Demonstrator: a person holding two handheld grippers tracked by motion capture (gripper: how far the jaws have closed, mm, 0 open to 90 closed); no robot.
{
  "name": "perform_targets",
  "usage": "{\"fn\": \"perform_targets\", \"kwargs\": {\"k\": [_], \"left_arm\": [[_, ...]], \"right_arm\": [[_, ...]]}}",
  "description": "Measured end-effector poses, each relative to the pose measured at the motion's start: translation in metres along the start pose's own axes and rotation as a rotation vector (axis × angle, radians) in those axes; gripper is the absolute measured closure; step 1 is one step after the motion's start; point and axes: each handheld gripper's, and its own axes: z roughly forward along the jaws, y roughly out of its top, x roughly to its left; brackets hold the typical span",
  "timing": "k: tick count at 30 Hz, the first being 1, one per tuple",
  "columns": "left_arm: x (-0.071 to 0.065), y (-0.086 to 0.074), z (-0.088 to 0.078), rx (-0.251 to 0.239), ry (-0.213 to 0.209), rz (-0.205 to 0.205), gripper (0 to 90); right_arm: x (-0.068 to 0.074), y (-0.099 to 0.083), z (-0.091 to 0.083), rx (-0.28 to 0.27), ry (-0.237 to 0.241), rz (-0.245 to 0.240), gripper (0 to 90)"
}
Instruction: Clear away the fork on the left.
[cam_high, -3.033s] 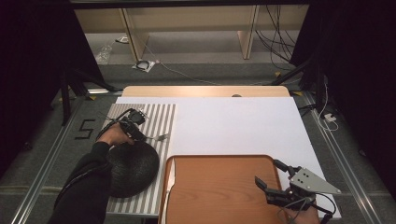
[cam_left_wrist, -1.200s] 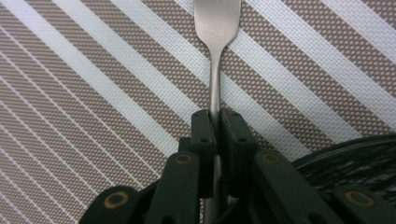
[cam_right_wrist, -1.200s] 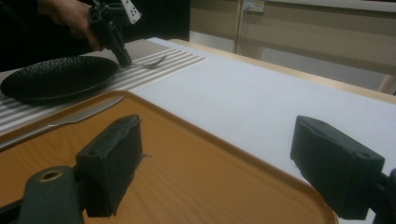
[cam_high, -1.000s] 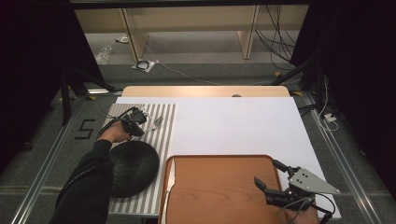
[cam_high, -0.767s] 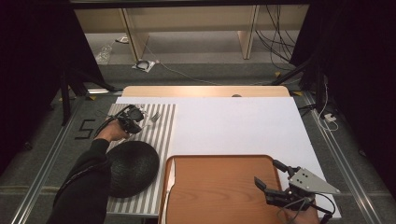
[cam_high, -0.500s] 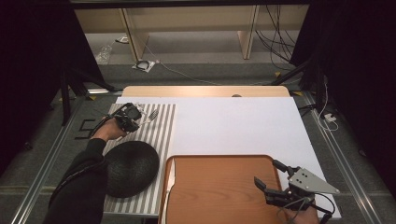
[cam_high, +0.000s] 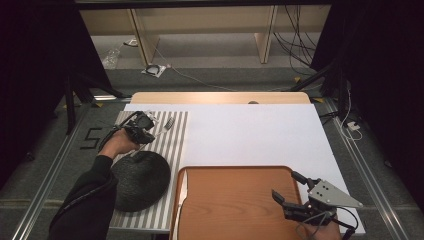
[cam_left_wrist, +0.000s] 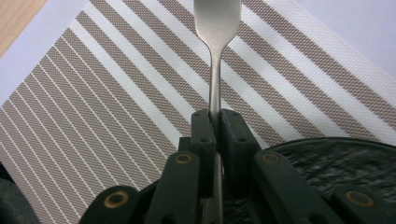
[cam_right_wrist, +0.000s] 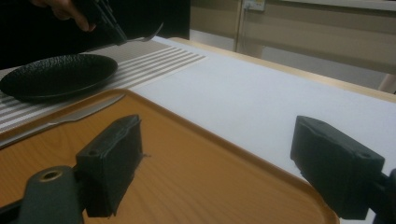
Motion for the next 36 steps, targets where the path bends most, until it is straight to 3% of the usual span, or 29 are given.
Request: {"fn": "perform_targets", "kwargs": {"k": [10,24,36], "left_arm": [[-0.029,0.002,-0.012,-0.064,-0.044,-0.025,84.0],[-0.065,0.001,-0.027,-0.154,-0.108,-0.006,84.0],[-0.096,0.001,-0.031,-0.140,-0.136,0.041,84.0]], "right_arm": [[0.001,0.001,-0.001,0.001,-0.002,0.002,17.6],[0.001,0.001,-0.002,0.004,-0.004,-0.003,17.7],[0.002,0.001,-0.002,0.001,0.001,-0.007,17.7]]}}
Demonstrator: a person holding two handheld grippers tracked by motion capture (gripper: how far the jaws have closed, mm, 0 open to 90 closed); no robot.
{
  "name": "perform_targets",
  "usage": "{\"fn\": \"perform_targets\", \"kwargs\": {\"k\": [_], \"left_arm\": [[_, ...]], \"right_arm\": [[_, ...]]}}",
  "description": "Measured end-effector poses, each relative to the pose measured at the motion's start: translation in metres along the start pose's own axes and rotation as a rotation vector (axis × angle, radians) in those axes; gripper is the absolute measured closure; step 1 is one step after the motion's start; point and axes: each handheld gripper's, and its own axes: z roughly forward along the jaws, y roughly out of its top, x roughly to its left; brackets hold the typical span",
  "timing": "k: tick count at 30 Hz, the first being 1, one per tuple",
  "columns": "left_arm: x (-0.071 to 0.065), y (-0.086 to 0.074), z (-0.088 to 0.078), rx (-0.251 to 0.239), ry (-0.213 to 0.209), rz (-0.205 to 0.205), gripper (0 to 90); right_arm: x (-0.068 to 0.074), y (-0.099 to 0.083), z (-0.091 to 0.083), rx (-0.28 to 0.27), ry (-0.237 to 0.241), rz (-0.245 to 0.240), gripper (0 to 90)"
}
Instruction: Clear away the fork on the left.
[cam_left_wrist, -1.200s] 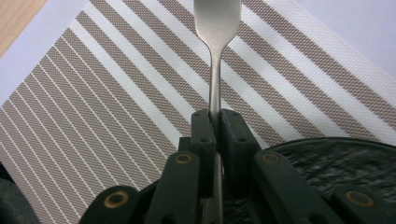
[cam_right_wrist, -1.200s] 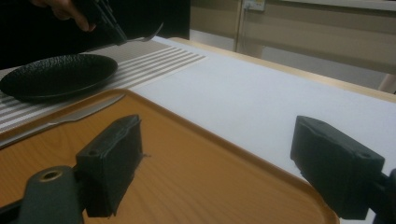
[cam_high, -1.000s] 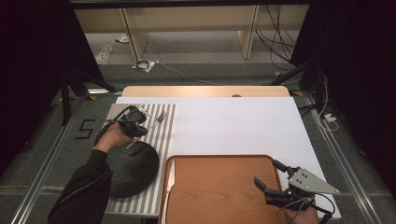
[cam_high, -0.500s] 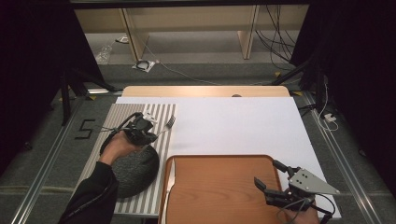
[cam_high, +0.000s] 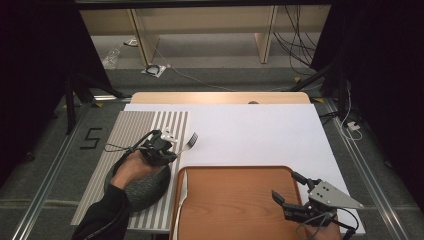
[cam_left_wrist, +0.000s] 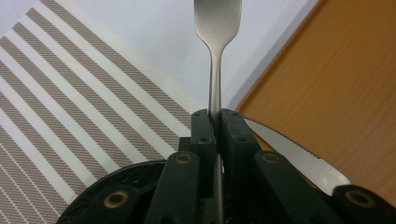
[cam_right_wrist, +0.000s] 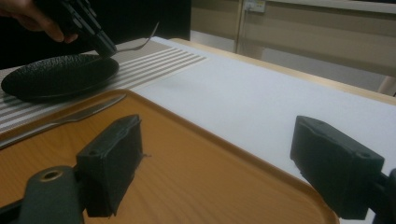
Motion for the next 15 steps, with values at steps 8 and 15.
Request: {"fn": "perform_targets", "kwargs": {"k": [8,15], "left_arm": [[-0.017,0.001,-0.003,0.008,-0.017,0.022,84.0],[-0.033,0.002,-0.003,0.023,-0.039,0.033,84.0]], "right_arm": [[0.000,0.000,0.000,-0.001,-0.002,-0.001,17.7],[0.000,0.000,0.000,-0.002,-0.001,0.000,17.7]]}}
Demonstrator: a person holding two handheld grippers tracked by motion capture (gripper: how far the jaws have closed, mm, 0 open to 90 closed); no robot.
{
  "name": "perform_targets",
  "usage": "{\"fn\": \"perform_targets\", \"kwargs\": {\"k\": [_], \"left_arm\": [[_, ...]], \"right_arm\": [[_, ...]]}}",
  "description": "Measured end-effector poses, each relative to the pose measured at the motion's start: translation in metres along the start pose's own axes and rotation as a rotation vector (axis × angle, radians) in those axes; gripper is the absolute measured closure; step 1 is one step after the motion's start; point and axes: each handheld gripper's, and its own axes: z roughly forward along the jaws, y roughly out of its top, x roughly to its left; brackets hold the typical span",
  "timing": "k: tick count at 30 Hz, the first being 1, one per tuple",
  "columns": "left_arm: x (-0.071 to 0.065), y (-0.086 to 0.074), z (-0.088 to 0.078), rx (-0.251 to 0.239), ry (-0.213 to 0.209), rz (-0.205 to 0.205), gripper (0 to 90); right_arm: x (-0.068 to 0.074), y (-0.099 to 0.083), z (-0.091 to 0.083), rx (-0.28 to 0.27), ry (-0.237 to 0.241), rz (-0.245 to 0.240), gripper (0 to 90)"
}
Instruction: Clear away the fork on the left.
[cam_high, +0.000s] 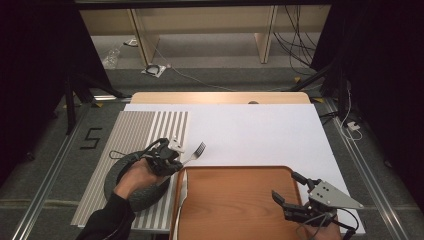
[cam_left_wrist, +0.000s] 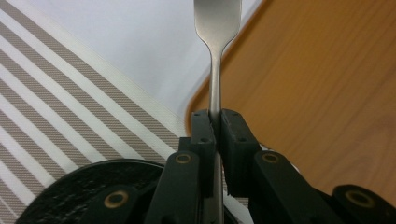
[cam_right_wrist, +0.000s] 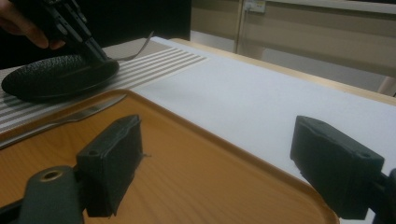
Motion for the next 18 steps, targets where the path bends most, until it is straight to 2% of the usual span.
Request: {"fn": "perform_targets", "kwargs": {"k": [1,4,10,18], "left_arm": [[-0.002,0.000,0.000,0.004,-0.006,0.004,84.0],[-0.009,0.001,0.001,0.008,-0.014,0.009,84.0],[-0.025,0.004,0.005,0.033,-0.037,0.049,84.0],[-0.042,0.006,0.007,0.047,-0.064,0.077,84.0]], "right_arm": [[0.000,0.000,-0.001,0.013,-0.003,-0.003,17.7],[0.000,0.000,0.000,0.000,0.000,0.000,17.7],[0.000,0.000,0.000,0.002,-0.001,-0.003,17.7],[0.000,0.000,0.000,-0.001,-0.002,-0.002,17.7]]}}
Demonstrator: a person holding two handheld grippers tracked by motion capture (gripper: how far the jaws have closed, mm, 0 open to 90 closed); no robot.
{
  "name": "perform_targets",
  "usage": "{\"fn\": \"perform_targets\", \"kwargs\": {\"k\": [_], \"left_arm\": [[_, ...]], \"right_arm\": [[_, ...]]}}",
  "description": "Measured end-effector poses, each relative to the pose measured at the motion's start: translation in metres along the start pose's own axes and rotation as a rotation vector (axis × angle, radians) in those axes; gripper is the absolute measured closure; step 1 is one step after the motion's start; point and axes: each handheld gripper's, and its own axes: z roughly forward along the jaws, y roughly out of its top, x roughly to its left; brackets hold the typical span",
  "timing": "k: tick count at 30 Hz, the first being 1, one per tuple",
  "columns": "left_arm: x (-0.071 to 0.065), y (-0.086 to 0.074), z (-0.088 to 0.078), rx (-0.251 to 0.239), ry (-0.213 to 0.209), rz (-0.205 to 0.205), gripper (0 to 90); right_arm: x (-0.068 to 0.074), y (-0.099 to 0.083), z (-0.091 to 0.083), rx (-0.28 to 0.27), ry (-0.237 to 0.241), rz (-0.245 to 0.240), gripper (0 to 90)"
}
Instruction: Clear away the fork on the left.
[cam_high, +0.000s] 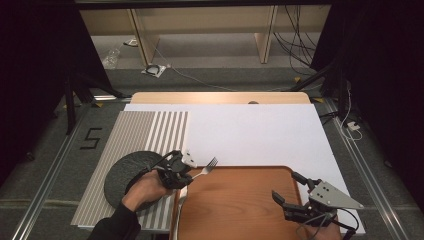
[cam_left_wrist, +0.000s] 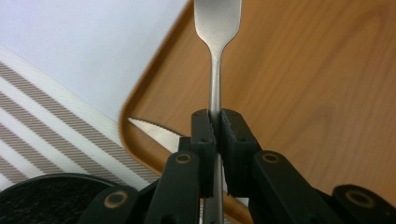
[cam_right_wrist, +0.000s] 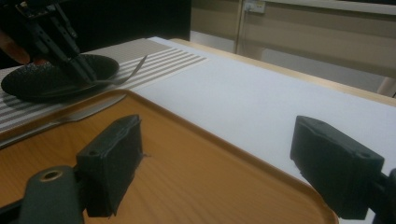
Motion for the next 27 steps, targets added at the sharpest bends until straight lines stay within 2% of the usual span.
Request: {"fn": "perform_targets", "kwargs": {"k": [11,14,15,27], "left_arm": [[-0.024,0.003,0.001,0.011,-0.034,0.045,83.9],[-0.029,0.004,0.001,0.015,-0.040,0.053,84.0],[-0.031,0.004,0.002,0.015,-0.046,0.054,84.0],[-0.056,0.007,0.006,0.032,-0.086,0.095,84.0]], "right_arm": [[0.000,0.000,-0.001,-0.002,-0.003,0.000,17.7],[0.000,0.001,-0.001,0.011,-0.006,-0.003,17.8],[0.000,0.000,0.000,-0.001,-0.004,-0.001,17.7],[0.000,0.000,-0.001,-0.003,-0.003,0.000,17.8]]}}
